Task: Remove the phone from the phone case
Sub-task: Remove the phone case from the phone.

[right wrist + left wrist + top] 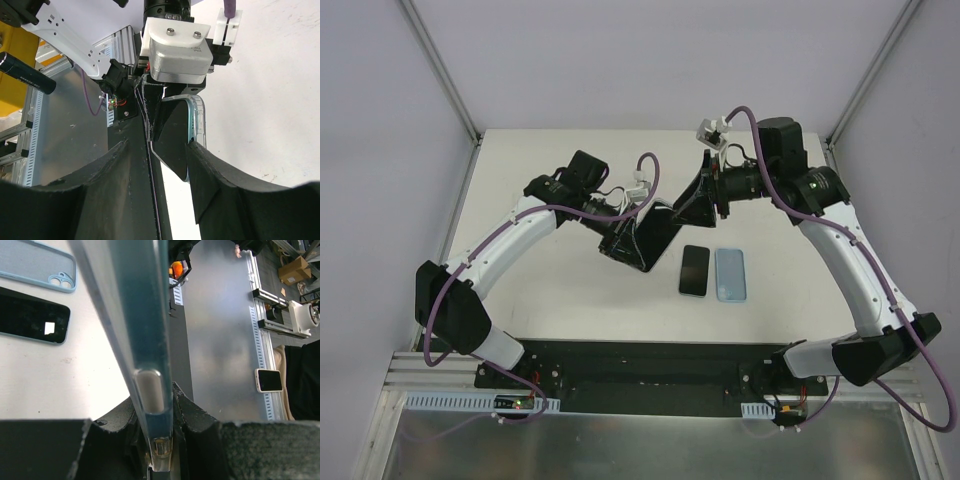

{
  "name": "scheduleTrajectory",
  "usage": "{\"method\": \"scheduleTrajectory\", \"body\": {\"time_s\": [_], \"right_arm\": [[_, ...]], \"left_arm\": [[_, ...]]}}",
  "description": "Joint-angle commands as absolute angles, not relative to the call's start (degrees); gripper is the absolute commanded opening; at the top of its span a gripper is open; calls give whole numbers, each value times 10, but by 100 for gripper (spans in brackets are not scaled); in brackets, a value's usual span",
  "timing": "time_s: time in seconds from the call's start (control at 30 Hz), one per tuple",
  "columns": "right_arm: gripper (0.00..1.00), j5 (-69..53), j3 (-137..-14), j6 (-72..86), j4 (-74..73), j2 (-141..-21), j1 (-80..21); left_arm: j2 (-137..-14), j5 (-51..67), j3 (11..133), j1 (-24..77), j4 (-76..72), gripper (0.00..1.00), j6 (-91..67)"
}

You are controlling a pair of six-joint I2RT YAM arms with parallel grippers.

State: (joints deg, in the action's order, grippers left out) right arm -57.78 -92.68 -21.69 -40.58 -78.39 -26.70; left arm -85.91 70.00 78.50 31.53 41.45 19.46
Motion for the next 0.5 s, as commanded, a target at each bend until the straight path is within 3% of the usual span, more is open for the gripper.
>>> {"method": "scheduleTrajectory", "body": {"time_s": [0.0,0.47], "right_arm": [[54,-578,-906,-213,-387,-777,-266],[54,-566,-900,-210,-381,-787,-265]], "left_arm": [[-827,769,801,325,389,0,215],[-823,783,813,337,411,0,250]]}}
